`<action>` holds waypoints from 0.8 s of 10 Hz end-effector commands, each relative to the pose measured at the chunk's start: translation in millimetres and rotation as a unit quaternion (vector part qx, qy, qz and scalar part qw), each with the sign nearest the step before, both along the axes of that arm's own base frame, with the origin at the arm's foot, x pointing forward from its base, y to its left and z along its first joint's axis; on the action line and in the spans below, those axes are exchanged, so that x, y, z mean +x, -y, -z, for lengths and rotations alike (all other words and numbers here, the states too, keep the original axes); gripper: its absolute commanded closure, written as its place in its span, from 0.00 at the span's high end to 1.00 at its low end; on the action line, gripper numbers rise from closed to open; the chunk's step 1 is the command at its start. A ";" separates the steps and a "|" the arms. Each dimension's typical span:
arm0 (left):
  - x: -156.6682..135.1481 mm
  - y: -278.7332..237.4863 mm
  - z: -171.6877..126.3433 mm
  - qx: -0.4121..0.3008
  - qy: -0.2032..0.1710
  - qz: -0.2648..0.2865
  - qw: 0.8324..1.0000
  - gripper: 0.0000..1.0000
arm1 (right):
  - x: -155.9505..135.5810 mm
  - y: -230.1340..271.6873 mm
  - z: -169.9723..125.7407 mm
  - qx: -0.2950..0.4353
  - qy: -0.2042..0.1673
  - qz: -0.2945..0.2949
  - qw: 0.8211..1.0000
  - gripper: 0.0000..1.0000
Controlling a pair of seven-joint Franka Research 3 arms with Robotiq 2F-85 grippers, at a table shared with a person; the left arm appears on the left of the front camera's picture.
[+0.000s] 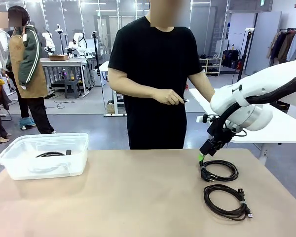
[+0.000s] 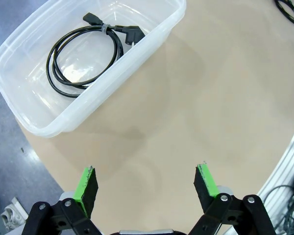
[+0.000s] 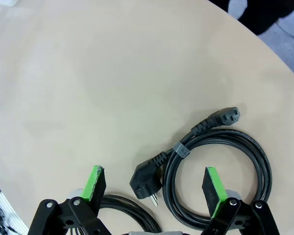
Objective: Organize and store the cables.
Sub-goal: Place the Power Cable into the Organizing box.
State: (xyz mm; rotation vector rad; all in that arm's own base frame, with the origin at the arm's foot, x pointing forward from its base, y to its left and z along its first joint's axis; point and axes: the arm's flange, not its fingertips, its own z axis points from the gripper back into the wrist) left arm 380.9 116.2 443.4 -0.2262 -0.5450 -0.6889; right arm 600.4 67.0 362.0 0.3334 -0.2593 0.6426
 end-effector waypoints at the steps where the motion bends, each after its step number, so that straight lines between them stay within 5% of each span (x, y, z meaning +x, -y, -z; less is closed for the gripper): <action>1: -1.5 0.5 -0.7 -0.005 0.001 0.000 1.000 1.00 | 21.6 -18.0 4.7 -0.019 -0.035 0.114 0.993 1.00; 4: -1.5 0.5 -0.7 -0.005 0.001 0.000 1.000 1.00 | 36.1 -32.5 23.8 -0.083 -0.073 0.210 0.971 1.00; 8: -1.5 0.5 -0.7 -0.005 0.001 0.000 1.000 1.00 | 42.4 -35.2 51.9 -0.111 -0.082 0.237 0.962 1.00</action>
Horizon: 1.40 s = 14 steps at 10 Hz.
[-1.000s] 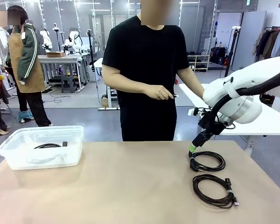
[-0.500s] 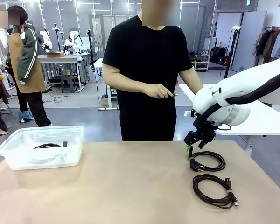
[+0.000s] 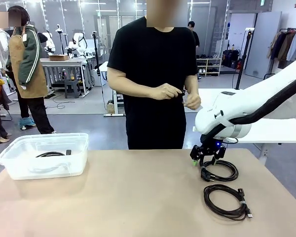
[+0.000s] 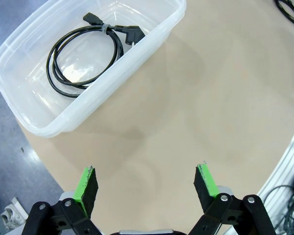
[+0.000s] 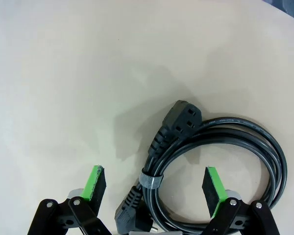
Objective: Organize and store the cables.
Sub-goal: Place the Power Cable into the Organizing box.
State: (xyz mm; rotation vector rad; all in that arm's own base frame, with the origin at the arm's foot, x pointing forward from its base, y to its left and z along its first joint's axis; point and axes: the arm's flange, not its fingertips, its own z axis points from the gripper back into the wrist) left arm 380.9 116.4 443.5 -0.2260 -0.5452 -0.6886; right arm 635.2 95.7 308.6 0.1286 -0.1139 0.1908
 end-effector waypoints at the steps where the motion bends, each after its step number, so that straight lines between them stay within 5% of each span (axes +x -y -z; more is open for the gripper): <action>1: -1.4 0.6 -0.6 -0.005 0.001 0.000 1.000 1.00 | 9.3 -7.6 4.2 -0.021 -0.008 0.015 1.000 1.00; 2: -1.4 0.6 -0.6 -0.005 0.001 0.000 1.000 1.00 | 10.5 -9.6 7.6 -0.028 -0.005 0.013 1.000 1.00; 3: -1.4 0.6 -0.6 -0.005 0.001 0.000 1.000 1.00 | 10.3 -11.1 8.7 -0.038 0.001 -0.001 0.999 0.85; 4: -1.4 0.6 -0.6 -0.005 0.001 0.000 1.000 1.00 | 9.3 -11.7 11.0 -0.041 -0.005 -0.013 0.999 0.49; 6: -1.4 0.6 -0.6 -0.005 0.001 0.000 1.000 1.00 | 8.5 -12.4 13.2 -0.047 -0.010 -0.008 0.999 0.00; 14: -1.4 0.6 -0.6 -0.005 0.001 0.000 1.000 1.00 | -1.4 -11.7 5.5 -0.049 0.006 0.015 0.999 0.00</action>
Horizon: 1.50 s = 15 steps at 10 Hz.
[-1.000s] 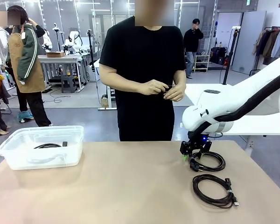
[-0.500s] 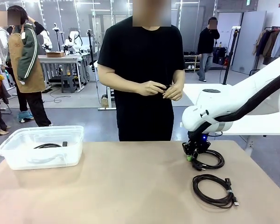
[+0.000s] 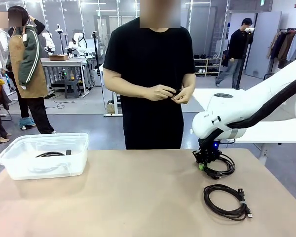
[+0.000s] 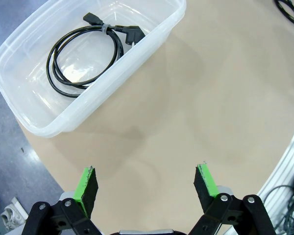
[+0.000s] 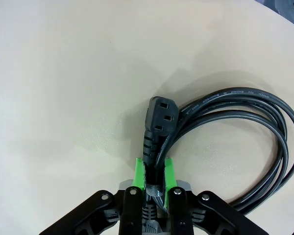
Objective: Organize and store the cables.
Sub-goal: Place the Power Cable into the Organizing box.
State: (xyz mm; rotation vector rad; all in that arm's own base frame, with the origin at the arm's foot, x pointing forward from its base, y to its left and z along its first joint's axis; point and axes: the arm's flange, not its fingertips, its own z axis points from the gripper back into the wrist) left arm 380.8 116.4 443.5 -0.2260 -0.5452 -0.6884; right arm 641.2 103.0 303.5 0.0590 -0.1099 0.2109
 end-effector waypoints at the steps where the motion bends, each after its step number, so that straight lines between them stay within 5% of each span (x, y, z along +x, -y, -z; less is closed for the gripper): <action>1: -1.4 0.7 -0.6 -0.005 0.001 0.000 1.000 1.00 | 0.2 -0.1 0.1 0.000 0.000 -0.003 1.000 0.14; 11: -1.4 0.7 -0.6 -0.005 0.001 0.000 1.000 1.00 | 0.1 0.0 -0.1 0.000 0.000 -0.001 1.000 0.18; 15: -1.4 0.7 -0.6 -0.005 0.001 0.000 1.000 1.00 | -15.2 -62.9 -73.8 -0.018 -0.020 0.019 0.999 0.18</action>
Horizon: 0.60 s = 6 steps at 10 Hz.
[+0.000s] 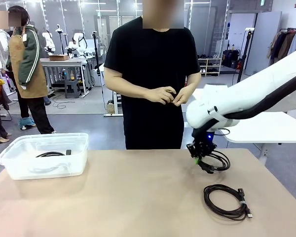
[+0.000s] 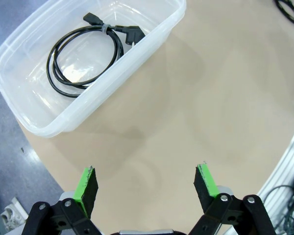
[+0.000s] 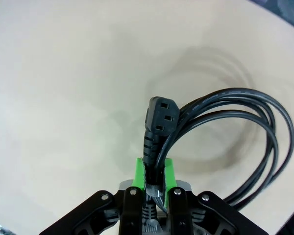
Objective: Organize and store the cables.
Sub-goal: Place the Power Cable into the Organizing box.
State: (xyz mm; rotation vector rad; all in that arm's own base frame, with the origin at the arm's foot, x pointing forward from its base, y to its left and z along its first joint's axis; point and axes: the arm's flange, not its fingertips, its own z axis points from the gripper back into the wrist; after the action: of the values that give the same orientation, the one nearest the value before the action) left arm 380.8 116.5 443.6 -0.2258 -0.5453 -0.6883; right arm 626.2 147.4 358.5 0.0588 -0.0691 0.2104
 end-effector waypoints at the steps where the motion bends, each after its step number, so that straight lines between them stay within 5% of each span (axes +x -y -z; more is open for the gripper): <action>1: -1.4 0.7 -0.6 -0.005 0.001 0.000 1.000 1.00 | -5.5 -43.1 -27.0 -0.002 0.004 0.023 1.000 0.18; 6: -1.4 0.7 -0.6 -0.005 0.001 0.000 1.000 1.00 | -5.0 -210.7 -8.0 -0.006 0.037 0.029 0.999 0.18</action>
State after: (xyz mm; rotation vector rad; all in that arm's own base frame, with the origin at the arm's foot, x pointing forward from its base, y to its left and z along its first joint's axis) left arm 380.8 116.0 443.7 -0.2252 -0.5451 -0.6893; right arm 601.1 335.8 369.5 0.0746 -0.1036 0.1788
